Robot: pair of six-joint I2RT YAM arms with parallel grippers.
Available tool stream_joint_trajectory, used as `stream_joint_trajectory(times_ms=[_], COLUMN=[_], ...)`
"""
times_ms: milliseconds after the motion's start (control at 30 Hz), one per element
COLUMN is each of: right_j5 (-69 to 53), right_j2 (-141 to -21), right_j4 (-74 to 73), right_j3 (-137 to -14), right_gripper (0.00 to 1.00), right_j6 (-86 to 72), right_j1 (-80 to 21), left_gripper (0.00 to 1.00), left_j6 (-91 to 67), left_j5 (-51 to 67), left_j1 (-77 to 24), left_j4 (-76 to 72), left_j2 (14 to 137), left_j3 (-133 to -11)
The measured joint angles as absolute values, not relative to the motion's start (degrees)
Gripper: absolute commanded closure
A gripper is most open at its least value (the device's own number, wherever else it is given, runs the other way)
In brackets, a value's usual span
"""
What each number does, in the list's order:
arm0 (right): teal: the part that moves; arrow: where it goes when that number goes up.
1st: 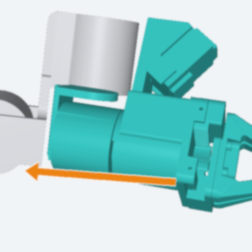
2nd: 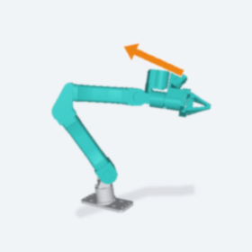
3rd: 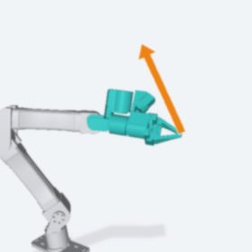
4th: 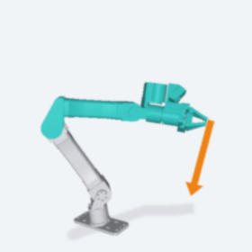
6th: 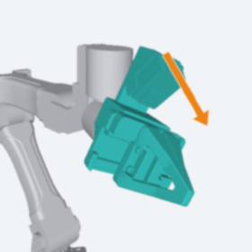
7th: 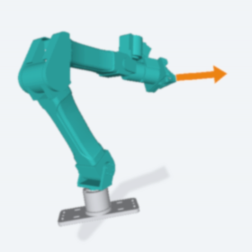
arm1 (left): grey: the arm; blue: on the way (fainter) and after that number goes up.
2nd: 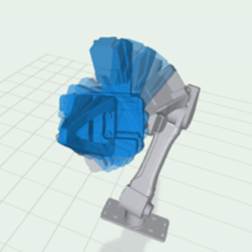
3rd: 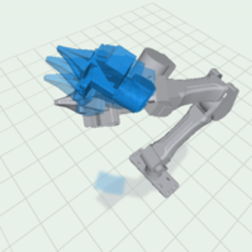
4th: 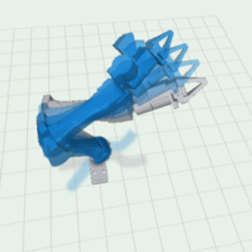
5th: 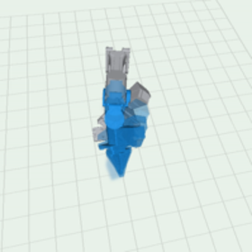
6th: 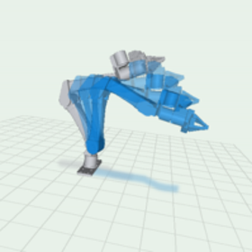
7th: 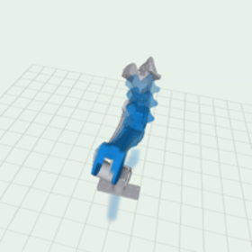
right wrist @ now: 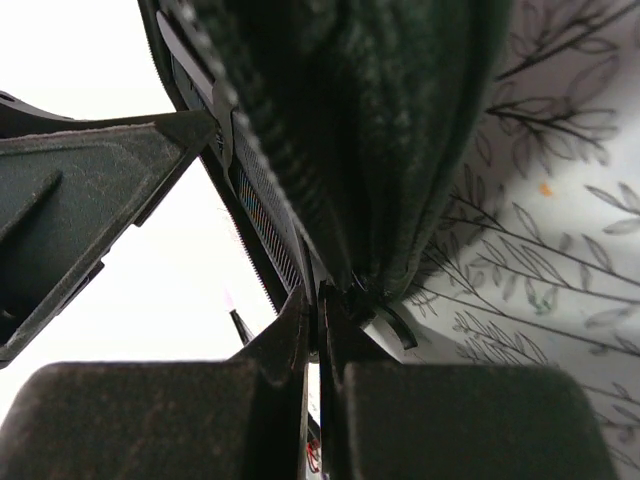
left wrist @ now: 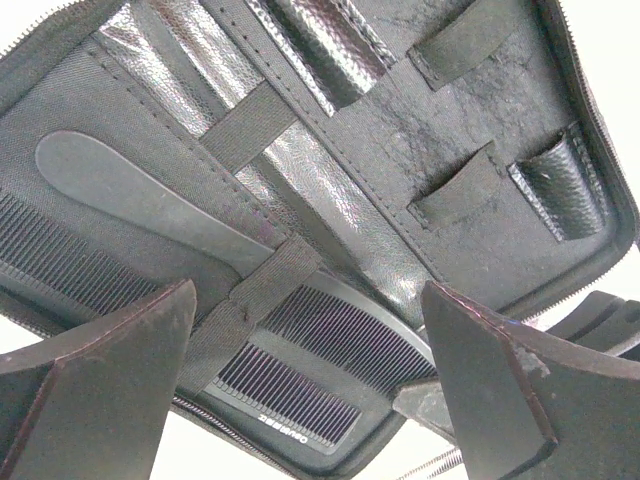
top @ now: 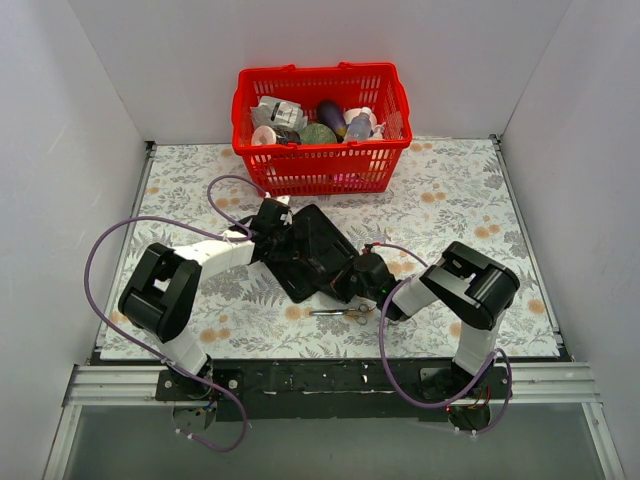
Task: Sort the hair-cutting tools
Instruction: Place the comb in the hairdressing tool bag.
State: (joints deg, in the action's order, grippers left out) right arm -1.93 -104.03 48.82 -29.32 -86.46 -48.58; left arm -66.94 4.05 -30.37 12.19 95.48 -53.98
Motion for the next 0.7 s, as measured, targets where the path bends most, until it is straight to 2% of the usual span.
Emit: stream_joint_trajectory(times_ms=[433,467,500,533,600,667,700], right_j5=[2.52,3.07,3.4,3.64,4.03,4.25,4.34], right_j2=[-108.62,-108.47,-108.36,-108.22,-108.05,-107.68,-107.57], right_j4=[52.42,52.42,52.42,52.38,52.42,52.82,53.28], right_j3=[-32.64,-32.51,-32.47,-32.47,-32.47,-33.04,-33.08], right_gripper=[0.99,0.95,0.82,0.63,0.52,0.17,0.11], right_j6=[-91.35,-91.39,-91.37,-91.31,-91.5,-91.33,-91.74], right_j1=[-51.4,-51.48,-51.51,-51.51,-51.55,-51.55,-51.55], left_gripper=[0.02,0.02,0.02,0.02,0.02,0.02,0.02], left_j6=[-66.3,-66.28,-66.28,-66.28,-66.28,-66.26,-66.26], left_j5=[1.72,1.72,1.72,1.72,1.72,1.74,1.74], left_j1=[-30.26,-30.26,-30.26,-30.26,-30.26,-30.28,-30.28], left_j4=[11.16,11.14,11.11,11.11,11.09,11.05,11.03], left_j2=[95.7,95.7,95.7,95.7,95.7,95.7,95.7], left_j3=[-53.91,-53.89,-53.87,-53.87,-53.84,-53.84,-53.84])
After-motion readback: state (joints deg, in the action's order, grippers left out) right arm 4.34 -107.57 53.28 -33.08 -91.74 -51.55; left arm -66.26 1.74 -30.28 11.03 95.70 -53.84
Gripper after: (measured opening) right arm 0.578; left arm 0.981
